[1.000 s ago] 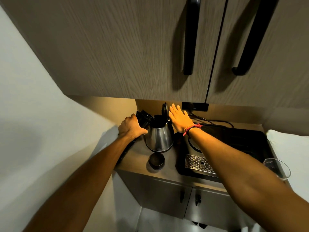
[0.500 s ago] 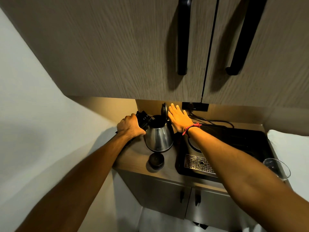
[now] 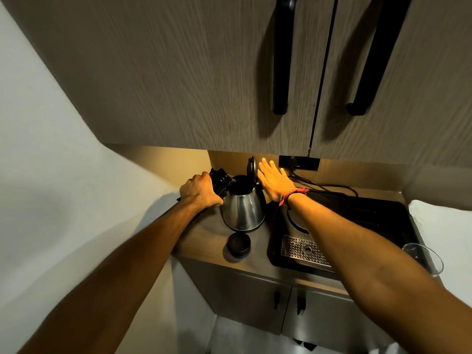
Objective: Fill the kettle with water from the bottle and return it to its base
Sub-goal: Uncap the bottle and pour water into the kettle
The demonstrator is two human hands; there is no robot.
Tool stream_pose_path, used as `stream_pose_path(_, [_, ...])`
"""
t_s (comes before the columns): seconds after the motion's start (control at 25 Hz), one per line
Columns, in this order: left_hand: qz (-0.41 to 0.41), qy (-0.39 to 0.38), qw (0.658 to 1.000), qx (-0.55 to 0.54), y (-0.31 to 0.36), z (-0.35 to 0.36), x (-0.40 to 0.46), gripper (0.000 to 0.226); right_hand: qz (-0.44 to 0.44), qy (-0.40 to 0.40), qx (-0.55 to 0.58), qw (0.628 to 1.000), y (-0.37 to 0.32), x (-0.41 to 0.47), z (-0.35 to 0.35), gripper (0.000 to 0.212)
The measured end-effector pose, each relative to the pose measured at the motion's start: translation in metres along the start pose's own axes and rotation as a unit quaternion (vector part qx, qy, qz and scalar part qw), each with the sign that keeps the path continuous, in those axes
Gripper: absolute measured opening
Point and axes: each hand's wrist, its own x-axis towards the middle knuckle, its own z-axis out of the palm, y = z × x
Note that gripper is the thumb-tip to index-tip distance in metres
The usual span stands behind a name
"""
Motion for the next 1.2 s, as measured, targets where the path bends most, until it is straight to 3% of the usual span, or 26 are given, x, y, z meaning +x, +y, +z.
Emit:
stream_pose_path(0.84, [0.005,-0.020,1.000,0.005,0.006,0.000,0.004,0.068,0.006,-0.008,0.056,0.998,-0.002,-0.002,-0.004,0.064])
stream_pose_path(1.04, [-0.014,-0.001,0.992,-0.128,0.003,0.011,0.005,0.074,0.020,-0.011,0.141,0.990,-0.008,0.000,-0.011,0.054])
stream_pose_path(1.2, [-0.039,0.011,0.961,-0.274,0.005,0.031,0.001,0.075,0.023,-0.009,0.225,0.974,-0.023,0.007,-0.016,0.056])
